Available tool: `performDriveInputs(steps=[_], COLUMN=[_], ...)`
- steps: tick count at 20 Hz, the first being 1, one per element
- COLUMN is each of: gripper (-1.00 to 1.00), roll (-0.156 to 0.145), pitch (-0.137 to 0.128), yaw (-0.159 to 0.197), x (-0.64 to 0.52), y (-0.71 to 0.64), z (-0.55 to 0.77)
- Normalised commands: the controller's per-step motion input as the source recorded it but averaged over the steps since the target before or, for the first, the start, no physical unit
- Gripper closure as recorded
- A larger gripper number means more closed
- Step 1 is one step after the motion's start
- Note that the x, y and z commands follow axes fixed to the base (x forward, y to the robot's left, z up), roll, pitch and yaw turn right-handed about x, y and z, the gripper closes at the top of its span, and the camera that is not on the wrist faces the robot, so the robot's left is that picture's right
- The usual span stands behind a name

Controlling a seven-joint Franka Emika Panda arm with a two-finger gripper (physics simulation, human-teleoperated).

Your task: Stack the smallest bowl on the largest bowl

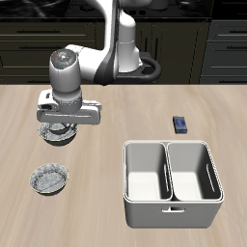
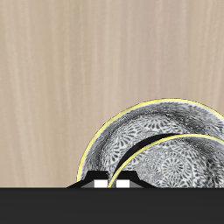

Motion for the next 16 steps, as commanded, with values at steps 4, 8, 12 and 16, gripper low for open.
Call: performDriveInputs(steps=[4,8,12,16], gripper=[1.0,-1.0,-1.0,-1.0], roll=[-0.021,0.011,0.054,0.054], pitch=[0.076,0.061,-0.01,-0.045], yaw=[-0.001,0.007,0.027,0.003], x=[-0.07,-0.16,-0.13,-0.2], y=[0.01,0.17,0.24,0.28], z=[-0.28,-0.05,0.21,0.49])
